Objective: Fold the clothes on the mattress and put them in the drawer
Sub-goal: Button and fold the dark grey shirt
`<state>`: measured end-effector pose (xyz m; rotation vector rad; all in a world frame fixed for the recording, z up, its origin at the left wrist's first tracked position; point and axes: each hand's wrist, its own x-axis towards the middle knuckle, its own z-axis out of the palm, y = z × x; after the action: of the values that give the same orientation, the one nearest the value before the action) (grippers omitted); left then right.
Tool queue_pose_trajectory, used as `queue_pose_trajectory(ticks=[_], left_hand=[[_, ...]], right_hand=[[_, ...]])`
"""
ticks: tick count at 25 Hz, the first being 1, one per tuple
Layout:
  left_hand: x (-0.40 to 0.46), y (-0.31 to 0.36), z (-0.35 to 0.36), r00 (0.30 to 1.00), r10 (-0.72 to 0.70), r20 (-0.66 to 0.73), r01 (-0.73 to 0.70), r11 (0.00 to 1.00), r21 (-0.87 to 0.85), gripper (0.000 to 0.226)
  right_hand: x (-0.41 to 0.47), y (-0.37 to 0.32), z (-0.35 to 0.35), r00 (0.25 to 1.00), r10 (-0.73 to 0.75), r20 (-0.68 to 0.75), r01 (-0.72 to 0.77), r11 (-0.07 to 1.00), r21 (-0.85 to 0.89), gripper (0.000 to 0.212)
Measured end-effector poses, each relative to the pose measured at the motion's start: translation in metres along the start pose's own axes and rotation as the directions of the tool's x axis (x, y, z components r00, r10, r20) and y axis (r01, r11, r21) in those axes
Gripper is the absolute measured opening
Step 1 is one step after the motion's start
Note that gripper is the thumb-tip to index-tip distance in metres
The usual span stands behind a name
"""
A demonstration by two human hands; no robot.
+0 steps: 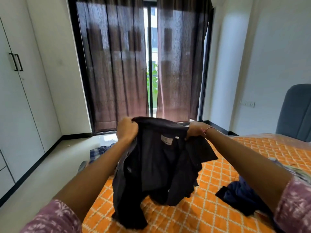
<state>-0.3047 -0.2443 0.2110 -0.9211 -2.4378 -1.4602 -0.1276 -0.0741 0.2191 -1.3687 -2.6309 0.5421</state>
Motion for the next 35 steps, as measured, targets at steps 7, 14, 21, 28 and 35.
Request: queue_pose_trajectory(ticks=[7, 14, 21, 28, 35], left_hand=[[0.011, 0.03, -0.03, 0.981, -0.192, -0.026, 0.163, 0.891, -0.425, 0.032], [0.022, 0.114, -0.09, 0.909, -0.054, -0.413, -0.11, 0.925, -0.363, 0.036], [0.043, 0.134, -0.098, 0.962, -0.198, 0.186, 0.266, 0.827, -0.496, 0.028], [0.037, 0.077, -0.059, 0.895, -0.175, 0.411, 0.119, 0.98, 0.157, 0.031], [0.047, 0.008, -0.024, 0.894, -0.151, 0.422, 0.03, 0.959, 0.281, 0.022]], right_hand=[[-0.013, 0.015, -0.007, 0.912, 0.163, -0.377, -0.074, 0.968, 0.238, 0.035], [-0.048, -0.069, -0.166, 0.698, -0.036, -0.715, 0.095, 0.995, 0.043, 0.034], [-0.044, -0.08, -0.156, 0.851, -0.004, -0.525, 0.214, 0.915, 0.341, 0.044], [-0.027, -0.047, -0.107, 0.888, 0.027, -0.459, 0.036, 0.991, 0.127, 0.01], [0.021, -0.001, -0.046, 0.772, 0.073, -0.631, -0.103, 0.995, -0.01, 0.017]])
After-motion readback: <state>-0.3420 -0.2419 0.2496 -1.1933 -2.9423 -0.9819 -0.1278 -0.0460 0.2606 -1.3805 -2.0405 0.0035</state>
